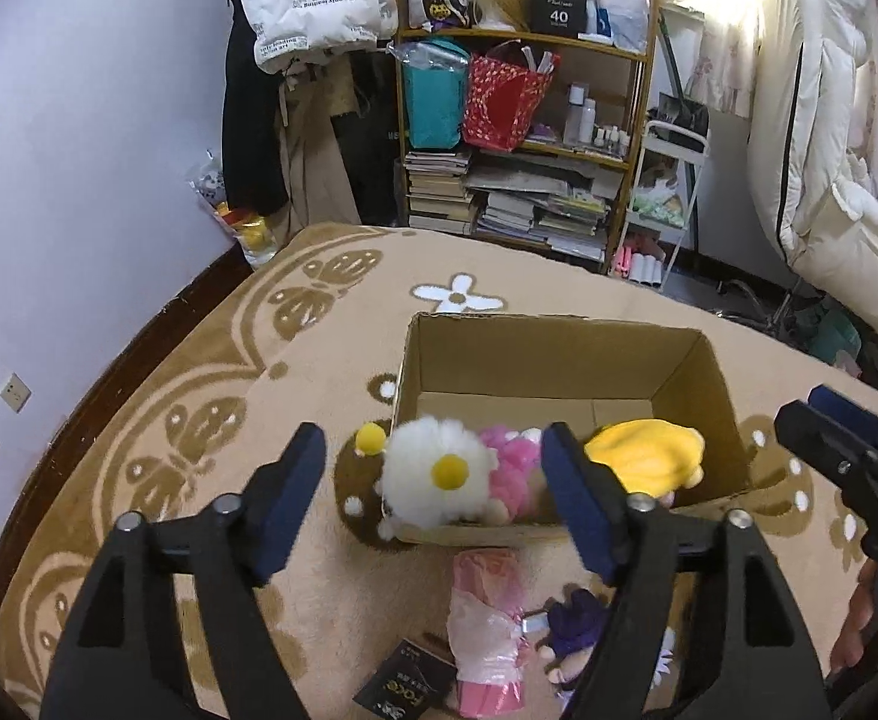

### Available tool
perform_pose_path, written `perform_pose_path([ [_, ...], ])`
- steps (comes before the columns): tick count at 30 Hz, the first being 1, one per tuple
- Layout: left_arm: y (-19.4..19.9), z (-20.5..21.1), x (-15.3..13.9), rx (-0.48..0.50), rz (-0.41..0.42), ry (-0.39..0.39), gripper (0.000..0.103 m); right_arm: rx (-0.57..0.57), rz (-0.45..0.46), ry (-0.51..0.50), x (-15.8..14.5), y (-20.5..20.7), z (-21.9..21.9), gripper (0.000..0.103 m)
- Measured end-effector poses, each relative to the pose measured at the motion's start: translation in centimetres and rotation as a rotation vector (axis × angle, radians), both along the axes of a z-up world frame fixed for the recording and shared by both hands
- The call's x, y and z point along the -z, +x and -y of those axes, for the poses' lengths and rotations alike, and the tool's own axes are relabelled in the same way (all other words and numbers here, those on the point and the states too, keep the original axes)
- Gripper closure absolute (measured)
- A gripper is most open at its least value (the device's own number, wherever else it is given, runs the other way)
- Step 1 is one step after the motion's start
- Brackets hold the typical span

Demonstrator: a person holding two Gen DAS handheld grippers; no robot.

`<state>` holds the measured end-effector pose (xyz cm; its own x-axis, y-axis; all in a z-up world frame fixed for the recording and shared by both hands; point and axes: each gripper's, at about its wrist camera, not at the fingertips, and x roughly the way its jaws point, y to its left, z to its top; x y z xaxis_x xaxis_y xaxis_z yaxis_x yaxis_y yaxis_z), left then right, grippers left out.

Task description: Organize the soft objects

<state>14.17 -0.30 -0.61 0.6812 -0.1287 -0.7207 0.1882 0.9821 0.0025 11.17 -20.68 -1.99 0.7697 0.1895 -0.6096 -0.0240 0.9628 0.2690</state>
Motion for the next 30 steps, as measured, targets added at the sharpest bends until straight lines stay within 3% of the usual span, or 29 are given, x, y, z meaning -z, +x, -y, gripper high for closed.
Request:
perform_pose_path([
  [2, -0.4, -0.1, -0.3, 0.014, -0.016, -0.008, 0.021, 0.008, -0.003, 0.015, -0.1, -0.5, 0.2, 0.002],
  [8, -2.1, -0.8, -0.8, -0.019, -0.009, 0.012, 0.001, 0.031, 0.0, 0.05, -0.1, -2.3, 0.9, 0.001],
  [18, -4.0, -1.4, 1.7, -0.029, -0.096, 0.035, 0.0, 0.039, -0.05, 0.049, 0.8, -4.9, 0.9, 0.0],
  [30, -4.2, -3.3, 5.7, -0.083, -0.268, 0.036, 0.0, 0.058, -0.151, 0.035, 3.5, -6.3, 1.0, 0.0],
])
